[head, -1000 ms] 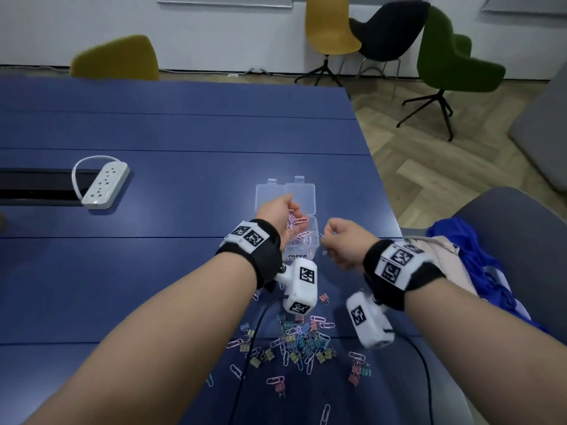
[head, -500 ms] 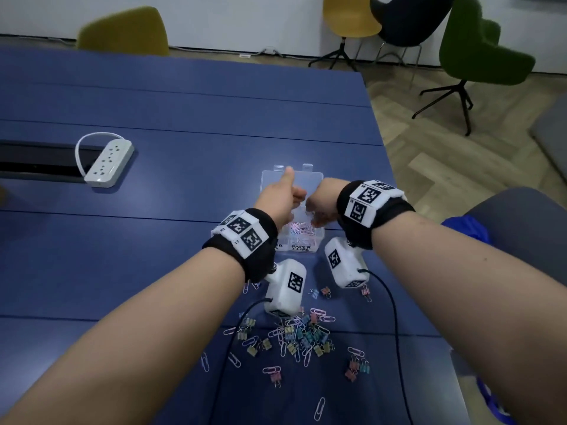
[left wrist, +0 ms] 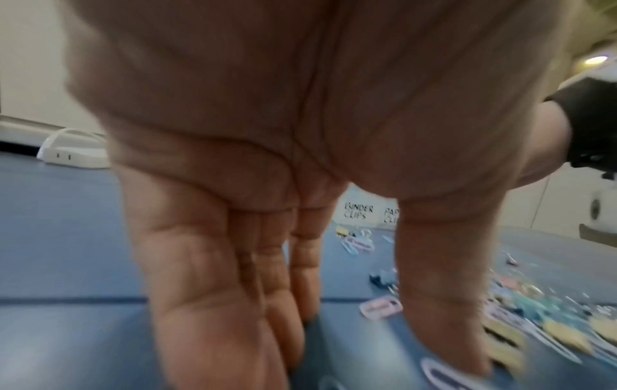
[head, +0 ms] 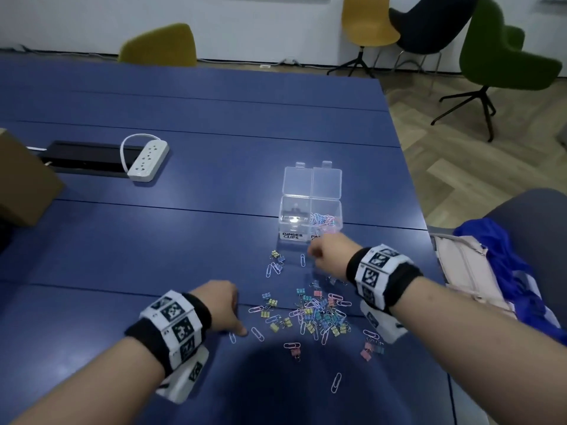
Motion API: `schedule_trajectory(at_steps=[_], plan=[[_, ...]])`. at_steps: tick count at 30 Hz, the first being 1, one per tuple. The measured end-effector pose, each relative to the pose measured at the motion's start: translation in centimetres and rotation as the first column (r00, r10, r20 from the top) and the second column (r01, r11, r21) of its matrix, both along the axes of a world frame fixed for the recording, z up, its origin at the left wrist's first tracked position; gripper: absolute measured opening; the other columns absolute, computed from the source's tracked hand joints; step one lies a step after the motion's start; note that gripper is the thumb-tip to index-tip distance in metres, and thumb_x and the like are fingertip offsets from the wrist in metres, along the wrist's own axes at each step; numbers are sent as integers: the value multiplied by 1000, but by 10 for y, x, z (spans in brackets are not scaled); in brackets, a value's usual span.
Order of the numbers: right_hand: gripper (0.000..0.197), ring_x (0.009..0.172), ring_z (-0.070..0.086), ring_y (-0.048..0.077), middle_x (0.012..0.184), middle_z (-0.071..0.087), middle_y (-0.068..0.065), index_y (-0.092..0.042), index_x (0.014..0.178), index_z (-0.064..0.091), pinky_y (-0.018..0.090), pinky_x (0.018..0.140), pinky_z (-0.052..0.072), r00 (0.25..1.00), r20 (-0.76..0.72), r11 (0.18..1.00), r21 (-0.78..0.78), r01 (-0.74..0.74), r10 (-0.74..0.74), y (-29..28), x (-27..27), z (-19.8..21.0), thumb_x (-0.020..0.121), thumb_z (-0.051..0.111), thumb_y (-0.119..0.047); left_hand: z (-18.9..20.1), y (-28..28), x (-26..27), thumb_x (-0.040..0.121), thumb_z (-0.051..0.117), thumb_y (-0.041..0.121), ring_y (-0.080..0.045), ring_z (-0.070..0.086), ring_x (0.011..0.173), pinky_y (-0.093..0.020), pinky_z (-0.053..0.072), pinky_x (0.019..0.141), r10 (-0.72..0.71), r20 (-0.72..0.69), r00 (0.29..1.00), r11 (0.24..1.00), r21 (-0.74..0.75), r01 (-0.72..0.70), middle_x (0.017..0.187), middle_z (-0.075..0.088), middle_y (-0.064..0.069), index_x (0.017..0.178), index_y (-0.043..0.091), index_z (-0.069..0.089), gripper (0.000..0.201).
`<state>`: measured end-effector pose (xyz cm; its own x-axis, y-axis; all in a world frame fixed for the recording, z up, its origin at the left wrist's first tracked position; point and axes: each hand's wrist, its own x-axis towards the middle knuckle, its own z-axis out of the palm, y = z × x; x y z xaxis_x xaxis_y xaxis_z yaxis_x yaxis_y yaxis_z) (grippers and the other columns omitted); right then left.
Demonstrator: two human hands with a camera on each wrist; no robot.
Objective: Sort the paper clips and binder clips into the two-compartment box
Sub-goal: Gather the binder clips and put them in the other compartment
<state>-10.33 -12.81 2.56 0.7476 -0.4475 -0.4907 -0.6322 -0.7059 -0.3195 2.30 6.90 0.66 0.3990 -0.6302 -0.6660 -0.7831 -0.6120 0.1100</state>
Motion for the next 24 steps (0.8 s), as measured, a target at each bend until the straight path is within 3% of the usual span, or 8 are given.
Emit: schedule_trajectory(at_steps=[4,7,9,12,14,18,21,24], plan=[[27,108,59,31,119,62,16,0,115,60,36,93,49,997,37,996,-54,75,-73,12,16,-24,92,50,-9,-17,6,-19,66,77,27,-26,63,97,-30,46,71,144,80,986,986,-93,-136,103,65,-6,89,15,53,35],[24,106,60,30,117,62,16,1,108,62,35,91,49,999,33,997,-72,29,-27,17,26,-32,91,56,-14,-26,8,-20,64,73,13,-27,66,91,-32,52,72,250,6,968,958,-149,-247,98,68,-8,89,12,56,31],[10,101,59,31,115,60,15,-4,96,59,36,89,48,999,41,995,-102,-12,16,21,28,-36,88,54,-4,-30,10,-20,63,70,7,-25,67,85,-33,55,72,299,-75,951,933,-186,-308,93,69,-8,81,16,54,25],[22,85,54,28,98,58,15,-10,89,48,37,82,49,999,31,993,-113,23,-19,23,28,-41,83,42,10,-36,13,-17,68,57,3,-16,59,72,-23,51,70,312,-157,937,892,-292,-346,78,65,1,73,21,51,20],[23,89,59,31,99,59,16,-5,97,54,38,81,50,997,7,991,-107,78,-78,24,27,-46,84,41,9,-37,14,-16,71,53,3,-9,53,64,-14,45,67,303,-219,928,835,-408,-369,71,61,7,75,21,52,19],[21,87,63,31,100,63,12,-6,99,58,34,74,54,994,-42,993,-53,103,-105,26,25,-51,83,48,2,-40,8,-16,74,66,4,-6,54,61,-4,42,60,281,-321,905,726,-545,-419,76,61,6,79,20,56,19],[16,92,63,29,101,65,10,-10,88,60,37,84,54,995,4,995,-15,97,-97,31,31,-48,83,48,0,-44,3,-18,74,71,6,-9,55,65,-12,46,65,261,-309,915,748,-534,-394,83,62,4,82,20,55,22],[22,85,56,25,92,57,6,-18,71,50,33,82,48,978,193,997,32,74,-79,39,42,-46,82,48,1,-46,2,-21,75,72,17,-13,55,76,-26,48,75,218,-183,959,788,-546,-283,92,59,3,91,17,56,22]])
